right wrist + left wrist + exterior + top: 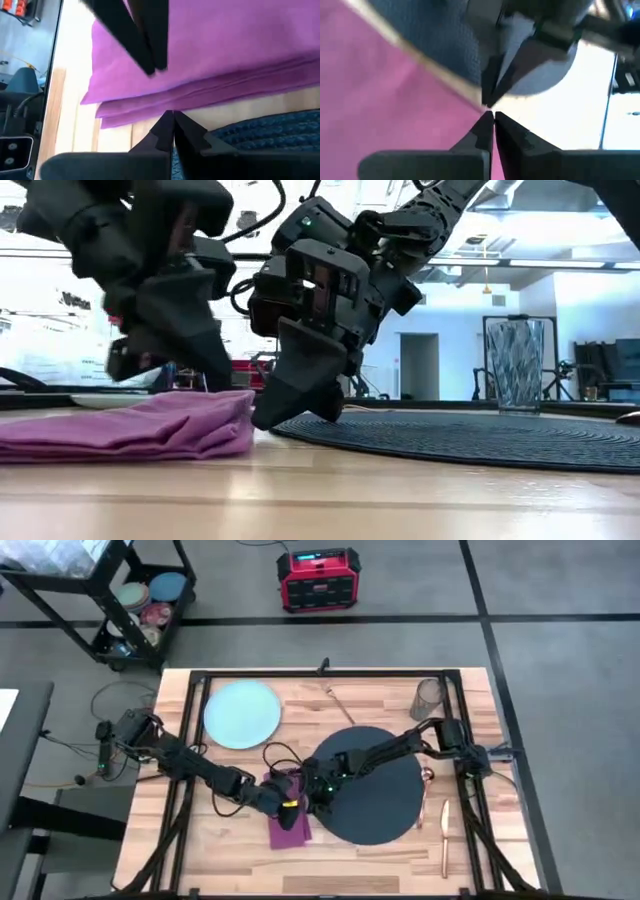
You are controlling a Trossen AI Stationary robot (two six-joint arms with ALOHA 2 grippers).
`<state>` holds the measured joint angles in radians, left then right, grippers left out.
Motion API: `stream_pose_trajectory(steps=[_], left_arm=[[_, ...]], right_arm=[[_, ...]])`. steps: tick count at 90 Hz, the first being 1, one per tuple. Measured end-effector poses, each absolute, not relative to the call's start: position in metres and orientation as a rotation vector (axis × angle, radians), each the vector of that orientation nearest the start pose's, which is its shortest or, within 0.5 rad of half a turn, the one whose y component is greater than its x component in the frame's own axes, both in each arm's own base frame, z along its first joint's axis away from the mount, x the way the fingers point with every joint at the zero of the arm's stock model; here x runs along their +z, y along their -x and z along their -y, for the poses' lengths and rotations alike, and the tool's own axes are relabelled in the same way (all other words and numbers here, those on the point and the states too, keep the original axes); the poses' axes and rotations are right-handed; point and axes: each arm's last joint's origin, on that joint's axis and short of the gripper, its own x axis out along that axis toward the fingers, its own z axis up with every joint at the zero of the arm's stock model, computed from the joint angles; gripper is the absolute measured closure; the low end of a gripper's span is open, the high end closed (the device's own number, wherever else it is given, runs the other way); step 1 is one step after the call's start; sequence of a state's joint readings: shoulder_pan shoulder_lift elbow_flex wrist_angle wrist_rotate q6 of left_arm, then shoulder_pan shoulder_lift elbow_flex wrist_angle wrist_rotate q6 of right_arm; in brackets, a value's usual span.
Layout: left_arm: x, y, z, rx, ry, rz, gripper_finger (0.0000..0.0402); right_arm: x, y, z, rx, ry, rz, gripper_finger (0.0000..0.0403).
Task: Set table place
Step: Fold the pink table napkin
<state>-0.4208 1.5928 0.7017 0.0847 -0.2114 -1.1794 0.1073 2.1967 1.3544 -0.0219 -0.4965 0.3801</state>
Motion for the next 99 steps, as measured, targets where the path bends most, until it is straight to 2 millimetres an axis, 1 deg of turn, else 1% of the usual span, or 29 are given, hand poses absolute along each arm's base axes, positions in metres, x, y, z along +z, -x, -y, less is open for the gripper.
stream_pose_trajectory(steps=[10, 15, 20, 29, 35, 39, 52, 56, 67, 78, 82, 88, 99], left_arm=[[0.136, -0.267, 0.119, 0.274, 0.859, -0.827, 0.0401], [0.133, -0.269, 0.121, 0.269, 0.868, -0.829, 0.0401], [0.126, -0.270, 0.121, 0.278, 0.872, -0.854, 0.0401], [0.115, -0.275, 0.124, 0.246, 0.892, -0.871, 0.0401], [0.110, -0.280, 0.125, 0.235, 0.906, -0.861, 0.0401], [0.109, -0.283, 0.125, 0.227, 0.913, -0.852, 0.0401], [0.115, -0.290, 0.119, 0.180, 0.852, -0.784, 0.0401], [0.122, -0.290, 0.116, 0.168, 0.836, -0.756, 0.0401], [0.151, -0.290, 0.110, 0.147, 0.830, -0.654, 0.0401], [0.164, -0.282, 0.108, 0.150, 0.788, -0.655, 0.0401], [0.168, -0.279, 0.106, 0.172, 0.771, -0.649, 0.0401], [0.167, -0.276, 0.103, 0.211, 0.741, -0.676, 0.0401], [0.147, -0.265, 0.098, 0.316, 0.663, -0.850, 0.0401]], right_arm=[[0.104, -0.439, -0.063, 0.400, -0.514, -0.960, 0.0403], [0.104, -0.439, -0.063, 0.399, -0.519, -0.957, 0.0403], [0.104, -0.440, -0.063, 0.401, -0.519, -0.949, 0.0403], [0.104, -0.440, -0.062, 0.397, -0.525, -0.946, 0.0403], [0.097, -0.443, -0.062, 0.395, -0.530, -0.942, 0.0403], [0.096, -0.444, -0.062, 0.397, -0.547, -0.939, 0.0403], [0.100, -0.446, -0.060, 0.422, -0.552, -0.897, 0.0403], [0.108, -0.447, -0.054, 0.419, -0.558, -0.876, 0.0403], [0.125, -0.441, -0.036, 0.379, -0.545, -0.890, 0.0403], [0.152, -0.432, -0.027, 0.347, -0.477, -0.893, 0.0403], [0.158, -0.428, -0.026, 0.320, -0.444, -0.912, 0.0403], [0.160, -0.424, -0.023, 0.262, -0.404, -0.942, 0.0403], [0.150, -0.413, -0.014, 0.161, -0.386, -1.075, 0.0403]])
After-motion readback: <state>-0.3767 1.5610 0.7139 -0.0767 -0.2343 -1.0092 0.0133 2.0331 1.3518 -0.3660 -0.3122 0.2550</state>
